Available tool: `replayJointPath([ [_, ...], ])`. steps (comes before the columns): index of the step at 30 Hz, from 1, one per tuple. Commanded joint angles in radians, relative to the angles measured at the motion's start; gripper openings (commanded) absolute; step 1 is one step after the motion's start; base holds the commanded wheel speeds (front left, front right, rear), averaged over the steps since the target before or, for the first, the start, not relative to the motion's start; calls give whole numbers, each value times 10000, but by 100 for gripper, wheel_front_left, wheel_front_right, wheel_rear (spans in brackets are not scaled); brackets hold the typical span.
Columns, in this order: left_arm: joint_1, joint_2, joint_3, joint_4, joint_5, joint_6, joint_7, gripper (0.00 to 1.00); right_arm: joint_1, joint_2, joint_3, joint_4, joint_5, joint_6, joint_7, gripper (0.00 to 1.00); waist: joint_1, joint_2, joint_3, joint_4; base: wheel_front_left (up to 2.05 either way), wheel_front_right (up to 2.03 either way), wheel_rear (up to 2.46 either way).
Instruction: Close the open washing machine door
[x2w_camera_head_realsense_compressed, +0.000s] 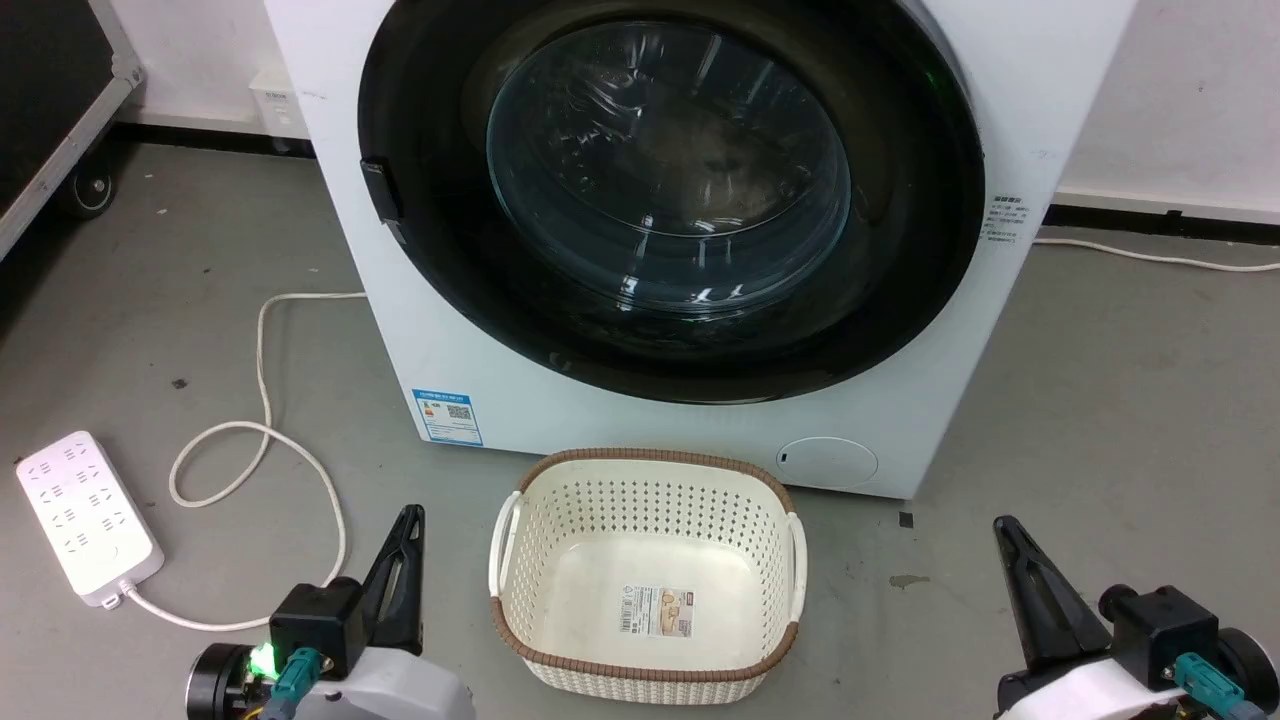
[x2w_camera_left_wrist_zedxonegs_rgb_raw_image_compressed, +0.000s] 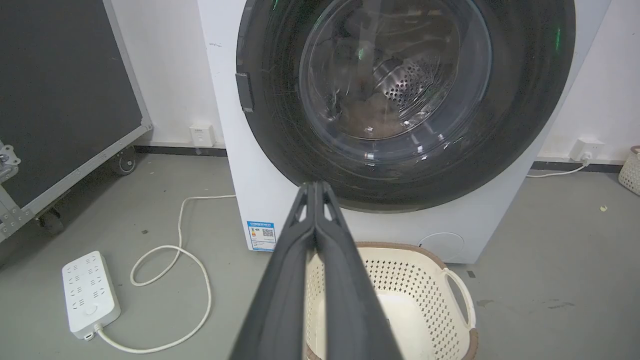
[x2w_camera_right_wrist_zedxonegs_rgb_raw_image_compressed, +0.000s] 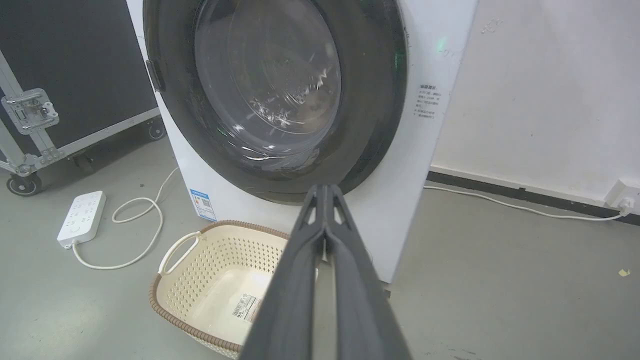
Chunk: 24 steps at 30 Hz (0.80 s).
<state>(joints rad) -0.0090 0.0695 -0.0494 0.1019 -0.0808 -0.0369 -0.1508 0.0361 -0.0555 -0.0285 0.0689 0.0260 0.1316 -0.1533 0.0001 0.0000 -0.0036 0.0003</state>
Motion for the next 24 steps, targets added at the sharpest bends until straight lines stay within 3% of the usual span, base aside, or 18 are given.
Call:
replayJointPath([
  [1,39,-45,34,-76,92,51,52,0,-127,22,10,-83,-53,-4,71,0,-1,0,1,0,0,0,0],
  [24,55,-90,176,-368,313,149,501,0,-199,31,95,-270,-117,-6,523,0,-1,0,12,-1,0,0,0],
])
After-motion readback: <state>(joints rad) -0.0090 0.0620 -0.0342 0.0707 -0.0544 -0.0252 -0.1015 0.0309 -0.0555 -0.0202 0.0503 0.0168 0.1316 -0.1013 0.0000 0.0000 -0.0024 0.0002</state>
